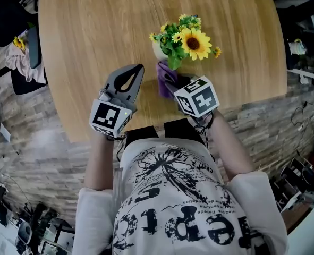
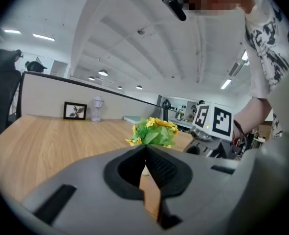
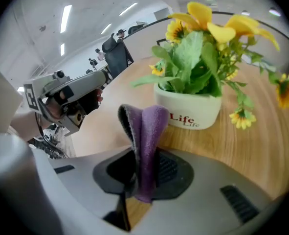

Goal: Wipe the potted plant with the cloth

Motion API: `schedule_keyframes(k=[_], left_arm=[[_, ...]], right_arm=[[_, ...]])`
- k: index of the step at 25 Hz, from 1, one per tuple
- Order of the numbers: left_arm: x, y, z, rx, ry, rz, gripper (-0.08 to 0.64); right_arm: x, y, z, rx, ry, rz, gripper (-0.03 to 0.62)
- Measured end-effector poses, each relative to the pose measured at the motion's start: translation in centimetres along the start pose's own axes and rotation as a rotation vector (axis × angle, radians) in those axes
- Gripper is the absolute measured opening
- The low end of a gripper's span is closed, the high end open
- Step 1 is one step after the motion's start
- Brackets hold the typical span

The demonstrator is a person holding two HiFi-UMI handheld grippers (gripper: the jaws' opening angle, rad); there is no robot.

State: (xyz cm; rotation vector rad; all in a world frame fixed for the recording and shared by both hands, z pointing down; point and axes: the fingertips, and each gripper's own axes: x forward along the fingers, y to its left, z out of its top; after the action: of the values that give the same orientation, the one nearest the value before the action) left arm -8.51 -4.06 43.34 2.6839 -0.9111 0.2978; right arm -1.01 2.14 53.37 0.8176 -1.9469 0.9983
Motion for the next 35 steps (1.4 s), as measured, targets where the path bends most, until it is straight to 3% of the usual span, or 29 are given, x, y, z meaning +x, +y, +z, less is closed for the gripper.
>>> schedule_keyframes(k=[3, 8, 13, 16, 25, 30, 35], left_arm=[[0.9, -0.9, -0.8, -0.021, 0.020, -0.018, 0.018], [3.0, -2.3, -1.7, -0.006, 0.035, -0.078, 0.137], [5.4, -2.3, -2.2, 0.032, 0.041, -0.136, 0.393], [7.2, -2.0, -2.4, 0.050, 0.056, -0.170, 0.490], [11.4, -1.1, -4.3, 0.151, 0.130, -0.250, 0.560], [13.2, -1.8, -4.4, 0.198, 0.144, -0.304, 0.589], [14.4, -1.7, -4.5, 0.229, 0.155, -0.328, 0.589]], right_arm=[[-1.6, -1.2, -0.8, -0.048, 0.007, -0.045, 0.080], [-4.3, -5.3, -2.4, -0.026, 0.011, -0.159, 0.080], [-6.6, -9.7, -2.9, 0.037, -0.021, -0.278, 0.080], [-7.7, -12.2, -2.5, 0.077, -0.050, -0.338, 0.080], [-8.9, -17.4, -0.3, 0.143, -0.142, -0.435, 0.080], [-9.5, -19.0, 1.5, 0.070, -0.182, -0.479, 0.080], [-9.3, -19.6, 2.9, 0.050, -0.203, -0.466, 0.080]])
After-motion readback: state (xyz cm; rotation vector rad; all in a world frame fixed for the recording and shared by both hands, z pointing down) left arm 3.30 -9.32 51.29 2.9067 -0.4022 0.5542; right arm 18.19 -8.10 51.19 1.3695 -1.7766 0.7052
